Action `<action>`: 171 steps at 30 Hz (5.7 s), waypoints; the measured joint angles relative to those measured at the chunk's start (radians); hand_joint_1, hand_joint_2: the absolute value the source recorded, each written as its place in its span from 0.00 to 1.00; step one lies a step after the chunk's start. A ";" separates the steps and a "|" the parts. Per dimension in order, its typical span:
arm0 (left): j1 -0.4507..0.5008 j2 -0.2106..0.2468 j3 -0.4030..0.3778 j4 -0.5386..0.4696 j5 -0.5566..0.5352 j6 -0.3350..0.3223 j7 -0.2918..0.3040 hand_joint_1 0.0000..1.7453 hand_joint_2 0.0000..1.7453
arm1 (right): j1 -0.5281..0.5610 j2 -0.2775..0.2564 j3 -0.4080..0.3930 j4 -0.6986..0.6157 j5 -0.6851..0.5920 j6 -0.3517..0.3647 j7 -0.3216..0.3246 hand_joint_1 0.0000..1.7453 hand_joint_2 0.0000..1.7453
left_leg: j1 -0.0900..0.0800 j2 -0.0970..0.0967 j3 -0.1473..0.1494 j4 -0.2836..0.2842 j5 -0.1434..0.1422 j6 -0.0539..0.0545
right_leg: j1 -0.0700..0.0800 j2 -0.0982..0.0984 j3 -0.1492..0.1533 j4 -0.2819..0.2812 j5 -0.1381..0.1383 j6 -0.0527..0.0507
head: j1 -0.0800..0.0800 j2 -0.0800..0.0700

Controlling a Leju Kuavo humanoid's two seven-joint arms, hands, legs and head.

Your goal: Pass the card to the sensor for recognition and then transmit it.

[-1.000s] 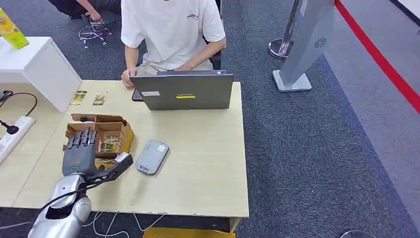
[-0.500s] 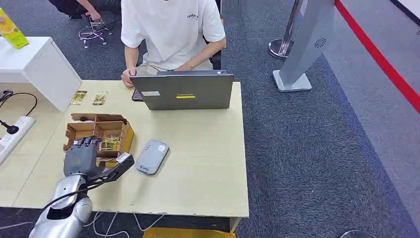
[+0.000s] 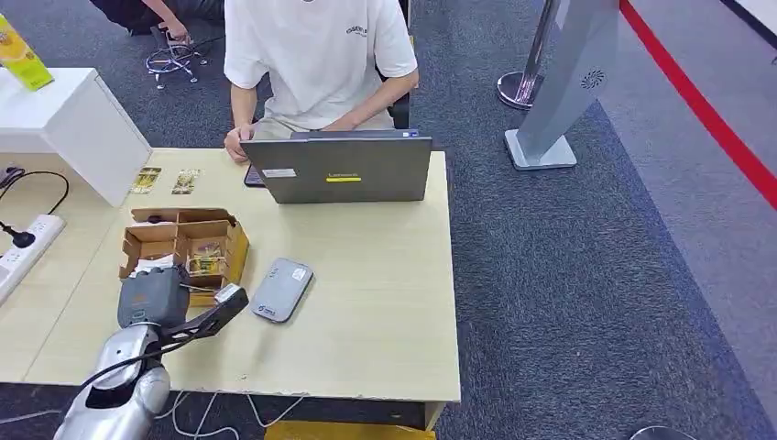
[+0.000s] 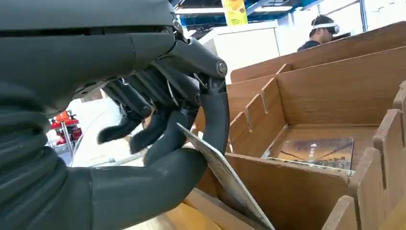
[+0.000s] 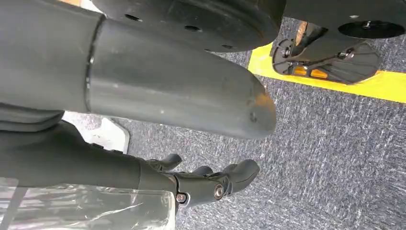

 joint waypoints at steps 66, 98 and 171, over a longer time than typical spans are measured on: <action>-0.750 0.035 -0.104 0.437 -0.040 0.147 0.055 0.00 1.00 | -0.009 0.004 0.024 0.000 0.029 0.011 -0.011 0.00 0.00 | 0.001 0.002 -0.002 0.001 0.005 -0.002 | 0.001 0.002 -0.003 0.001 0.006 -0.001 | 0.000 0.000; 0.202 0.431 1.194 -0.416 0.457 -0.147 -0.666 0.00 1.00 | 0.016 0.005 -0.019 0.002 -0.054 -0.006 -0.013 0.00 0.00 | 0.003 0.019 0.000 -0.005 -0.006 -0.006 | 0.003 0.018 -0.007 0.001 -0.003 -0.005 | -0.001 0.000; 0.169 -0.328 0.815 0.972 1.332 -0.015 -0.150 0.00 0.00 | 0.081 -0.078 0.372 -0.075 -0.584 0.038 -0.014 0.00 0.00 | -0.005 -0.003 0.003 0.002 -0.006 0.005 | -0.004 -0.004 0.005 -0.001 -0.004 0.005 | 0.002 0.000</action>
